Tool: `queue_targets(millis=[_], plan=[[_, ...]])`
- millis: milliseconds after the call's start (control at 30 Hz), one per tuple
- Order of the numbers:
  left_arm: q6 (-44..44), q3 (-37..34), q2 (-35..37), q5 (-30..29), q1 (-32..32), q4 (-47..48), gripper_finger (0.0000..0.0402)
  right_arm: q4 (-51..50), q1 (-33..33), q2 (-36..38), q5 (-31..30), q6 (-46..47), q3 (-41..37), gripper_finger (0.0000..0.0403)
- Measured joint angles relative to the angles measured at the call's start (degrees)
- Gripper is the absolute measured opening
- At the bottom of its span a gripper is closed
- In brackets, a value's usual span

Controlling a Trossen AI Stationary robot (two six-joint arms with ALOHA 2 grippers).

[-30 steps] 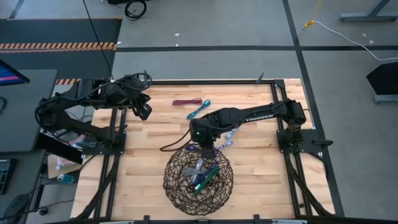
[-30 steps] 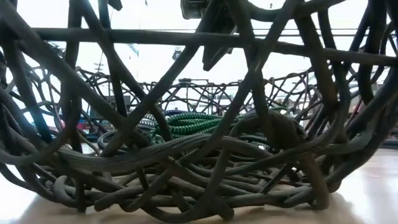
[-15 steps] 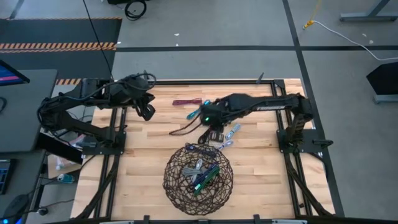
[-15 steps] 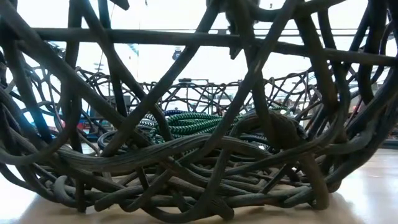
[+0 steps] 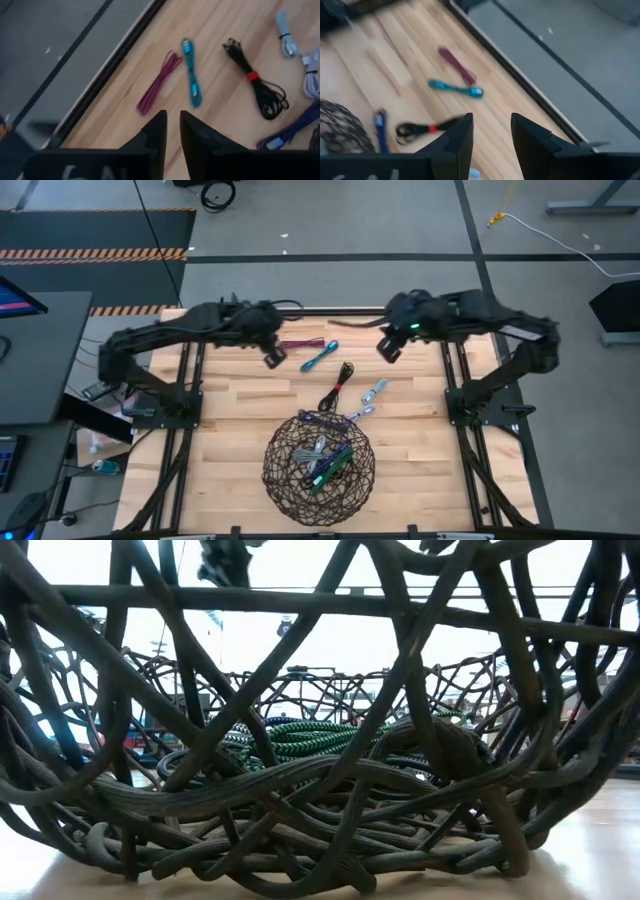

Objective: Pick and place USB-C Cables
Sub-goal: Put the blue charger cable into the wire basket

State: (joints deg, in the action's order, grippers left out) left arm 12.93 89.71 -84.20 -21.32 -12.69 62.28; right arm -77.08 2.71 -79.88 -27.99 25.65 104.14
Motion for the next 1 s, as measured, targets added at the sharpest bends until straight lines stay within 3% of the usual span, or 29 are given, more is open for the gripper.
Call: queue_targets(millis=[200, 367, 467, 700, 833, 1000], plan=[[-1.0, 0.0, -9.3, 4.7, -2.3, -8.5, 0.0116, 4.4, -0.8, 5.9, 0.3, -6.1, 0.0, 0.0137], [6.2, 0.0, -16.6, 5.6, -4.5, -9.4, 0.0162, 5.5, -0.9, 9.5, 2.4, -12.8, 0.0, 0.0139], [10.1, 0.0, -20.5, 9.9, -5.9, -11.5, 0.018, 5.7, -0.9, 11.7, 2.5, -16.8, 0.0, 0.0139], [13.8, 0.0, -27.7, 20.6, -6.5, -23.8, 0.0194, 5.9, -0.7, 16.0, 2.5, -21.3, 0.0, 0.014], [13.4, 0.0, -29.9, 21.7, -6.1, -26.4, 0.0194, 5.9, -0.7, 17.3, 2.6, -22.2, 0.0, 0.0139], [10.8, 0.0, -30.3, 19.8, -6.3, -20.8, 0.0194, 5.9, -0.7, 17.8, 2.6, -21.2, 0.0, 0.014]])
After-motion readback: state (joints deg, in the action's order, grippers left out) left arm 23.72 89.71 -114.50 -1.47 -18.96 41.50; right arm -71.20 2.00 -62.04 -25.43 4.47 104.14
